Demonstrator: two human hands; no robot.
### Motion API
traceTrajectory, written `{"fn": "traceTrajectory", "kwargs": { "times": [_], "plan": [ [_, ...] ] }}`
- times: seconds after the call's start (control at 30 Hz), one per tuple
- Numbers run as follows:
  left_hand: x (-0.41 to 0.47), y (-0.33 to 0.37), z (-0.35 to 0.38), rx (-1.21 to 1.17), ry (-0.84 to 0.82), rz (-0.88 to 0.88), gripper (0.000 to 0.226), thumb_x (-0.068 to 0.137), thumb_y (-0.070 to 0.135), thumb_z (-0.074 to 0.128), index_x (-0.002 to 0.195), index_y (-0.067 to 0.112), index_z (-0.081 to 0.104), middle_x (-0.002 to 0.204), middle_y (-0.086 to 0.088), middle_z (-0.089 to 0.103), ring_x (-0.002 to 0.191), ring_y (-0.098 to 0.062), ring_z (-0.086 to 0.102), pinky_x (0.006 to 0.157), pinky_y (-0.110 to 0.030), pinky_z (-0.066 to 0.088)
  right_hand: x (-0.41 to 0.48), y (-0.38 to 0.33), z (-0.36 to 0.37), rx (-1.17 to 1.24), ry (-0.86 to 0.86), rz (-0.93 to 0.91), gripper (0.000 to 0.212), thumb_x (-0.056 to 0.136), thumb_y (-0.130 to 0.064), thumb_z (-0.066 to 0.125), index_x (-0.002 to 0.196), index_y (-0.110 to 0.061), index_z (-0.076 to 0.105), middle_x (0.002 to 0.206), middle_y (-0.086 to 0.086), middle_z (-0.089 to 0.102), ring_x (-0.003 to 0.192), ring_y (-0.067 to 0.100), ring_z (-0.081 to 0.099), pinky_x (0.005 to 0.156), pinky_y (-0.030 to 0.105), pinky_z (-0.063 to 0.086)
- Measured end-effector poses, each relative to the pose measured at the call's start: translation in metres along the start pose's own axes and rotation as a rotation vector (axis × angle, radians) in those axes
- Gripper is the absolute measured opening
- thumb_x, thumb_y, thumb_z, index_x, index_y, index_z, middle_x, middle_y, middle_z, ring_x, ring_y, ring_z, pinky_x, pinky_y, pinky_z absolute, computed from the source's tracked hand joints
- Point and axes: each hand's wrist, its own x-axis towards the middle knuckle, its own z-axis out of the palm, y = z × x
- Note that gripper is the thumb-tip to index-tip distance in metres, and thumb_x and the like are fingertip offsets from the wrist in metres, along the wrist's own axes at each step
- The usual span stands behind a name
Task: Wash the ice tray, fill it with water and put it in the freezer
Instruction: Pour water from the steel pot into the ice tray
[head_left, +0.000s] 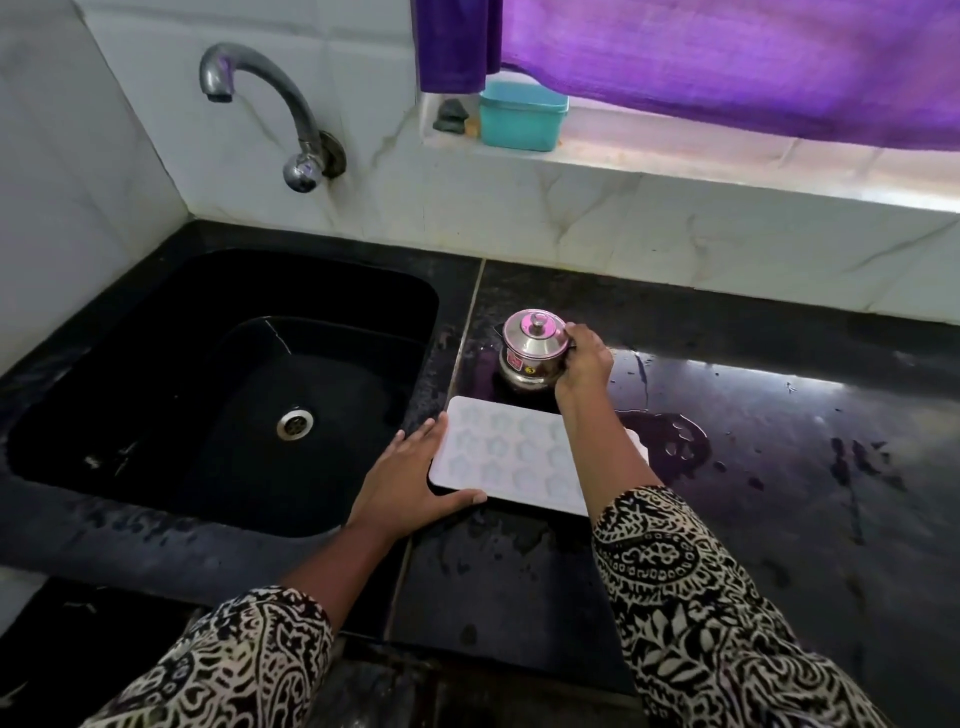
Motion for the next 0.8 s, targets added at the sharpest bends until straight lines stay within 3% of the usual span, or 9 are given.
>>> {"fn": "traceTrajectory", "kwargs": {
  "times": [0.1, 0.27, 0.43, 0.5, 0.6, 0.7, 0.8],
  "plan": [
    [0.000, 0.001, -0.001, 0.000, -0.006, -0.004, 0.132, 0.050, 0.101, 0.024, 0.154, 0.021, 0.012, 0.159, 0.007, 0.019, 0.145, -0.001, 0.012, 0.115, -0.021, -0.001, 0.003, 0.004, -0.003, -0.014, 0.010, -0.036, 0.029, 0.082, -0.002, 0.062, 0.060, -0.014, 0.048, 0.054, -0.003, 0.052, 0.056, 0.010, 0.046, 0.051, 0.020, 0.040],
    [-0.001, 0.002, -0.001, 0.010, -0.007, 0.001, 0.129, 0.051, 0.100, 0.024, 0.154, 0.024, 0.010, 0.159, 0.009, 0.018, 0.145, -0.001, 0.012, 0.116, -0.021, -0.001, 0.002, 0.003, -0.011, -0.301, 0.019, -0.122, 0.031, 0.086, -0.014, 0.062, 0.060, -0.015, 0.046, 0.059, -0.001, 0.045, 0.054, 0.007, 0.036, 0.052, 0.021, 0.032],
    [-0.004, 0.006, -0.003, 0.000, -0.009, -0.010, 0.131, 0.049, 0.101, 0.022, 0.154, 0.023, 0.010, 0.159, 0.007, 0.019, 0.146, -0.003, 0.013, 0.116, -0.022, 0.000, 0.000, 0.000, -0.015, -0.473, 0.051, -0.187, 0.030, 0.086, -0.025, 0.065, 0.064, -0.014, 0.047, 0.063, 0.000, 0.049, 0.060, 0.012, 0.043, 0.055, 0.031, 0.042],
    [-0.005, 0.008, -0.005, -0.001, -0.021, -0.007, 0.132, 0.048, 0.102, 0.021, 0.154, 0.023, 0.010, 0.159, 0.007, 0.019, 0.146, -0.004, 0.014, 0.116, -0.023, 0.000, -0.004, -0.004, -0.017, -0.568, 0.088, -0.243, 0.027, 0.084, -0.031, 0.068, 0.073, -0.016, 0.049, 0.072, 0.000, 0.055, 0.068, 0.016, 0.051, 0.065, 0.037, 0.048],
    [-0.007, 0.011, -0.007, -0.013, -0.015, -0.015, 0.131, 0.049, 0.100, 0.025, 0.154, 0.022, 0.011, 0.159, 0.006, 0.020, 0.146, -0.005, 0.015, 0.117, -0.026, 0.003, -0.017, -0.010, -0.022, -0.713, 0.105, -0.360, 0.032, 0.084, -0.037, 0.068, 0.098, -0.016, 0.049, 0.103, 0.004, 0.056, 0.092, 0.018, 0.054, 0.075, 0.030, 0.044],
    [-0.009, 0.012, -0.008, -0.033, -0.023, -0.038, 0.132, 0.049, 0.100, 0.028, 0.155, 0.022, 0.014, 0.159, 0.006, 0.022, 0.146, -0.006, 0.017, 0.118, -0.028, 0.006, -0.037, -0.014, -0.036, -0.818, 0.050, -0.500, 0.032, 0.086, -0.035, 0.067, 0.104, -0.012, 0.052, 0.110, 0.005, 0.054, 0.101, 0.020, 0.050, 0.082, 0.032, 0.041],
    [-0.012, 0.013, -0.011, -0.085, -0.031, -0.045, 0.128, 0.053, 0.098, 0.035, 0.154, 0.023, 0.016, 0.159, 0.006, 0.023, 0.146, -0.007, 0.018, 0.118, -0.029, 0.006, -0.064, -0.018, -0.066, -0.870, -0.015, -0.566, 0.019, 0.084, -0.024, 0.068, 0.094, -0.013, 0.055, 0.099, 0.003, 0.057, 0.093, 0.020, 0.053, 0.077, 0.031, 0.041]
  ]
}}
